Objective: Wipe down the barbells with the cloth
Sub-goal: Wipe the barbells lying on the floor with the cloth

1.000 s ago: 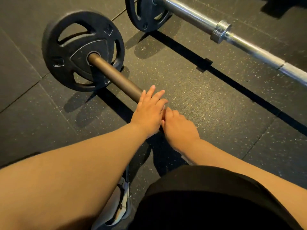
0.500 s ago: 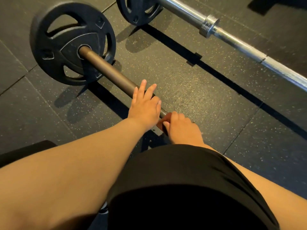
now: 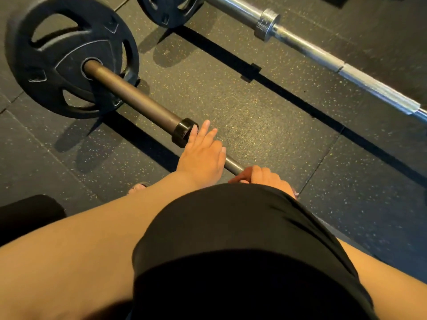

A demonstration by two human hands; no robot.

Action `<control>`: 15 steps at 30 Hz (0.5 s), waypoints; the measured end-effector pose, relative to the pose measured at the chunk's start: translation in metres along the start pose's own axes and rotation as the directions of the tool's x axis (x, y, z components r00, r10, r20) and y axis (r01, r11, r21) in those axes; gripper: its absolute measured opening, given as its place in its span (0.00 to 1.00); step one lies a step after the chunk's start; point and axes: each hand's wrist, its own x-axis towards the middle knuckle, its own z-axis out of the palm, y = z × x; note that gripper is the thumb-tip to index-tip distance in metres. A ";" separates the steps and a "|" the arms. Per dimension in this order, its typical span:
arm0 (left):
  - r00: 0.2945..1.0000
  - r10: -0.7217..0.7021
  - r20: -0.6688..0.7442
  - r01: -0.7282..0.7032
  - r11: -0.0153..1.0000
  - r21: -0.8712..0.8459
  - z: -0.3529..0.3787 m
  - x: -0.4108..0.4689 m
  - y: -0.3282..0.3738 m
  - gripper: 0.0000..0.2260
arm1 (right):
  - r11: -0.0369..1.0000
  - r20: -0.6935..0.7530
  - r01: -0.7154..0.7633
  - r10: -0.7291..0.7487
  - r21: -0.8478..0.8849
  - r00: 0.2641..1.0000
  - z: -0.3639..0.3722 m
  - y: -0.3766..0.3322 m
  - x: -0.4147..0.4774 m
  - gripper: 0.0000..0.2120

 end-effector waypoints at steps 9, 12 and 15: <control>0.997 0.056 0.058 -0.052 0.997 -0.063 -0.001 0.007 -0.010 0.20 | 1.000 0.005 0.003 -0.003 0.017 1.000 0.010 0.039 -0.023 0.16; 1.000 0.011 0.000 -0.011 0.998 -0.064 0.005 0.006 -0.001 0.21 | 1.000 0.008 0.004 -0.004 0.017 1.000 -0.001 0.043 -0.039 0.14; 1.000 -0.002 -0.001 0.002 0.999 -0.037 0.005 0.006 0.003 0.21 | 0.996 0.017 0.020 -0.022 0.089 1.000 -0.023 0.012 -0.027 0.17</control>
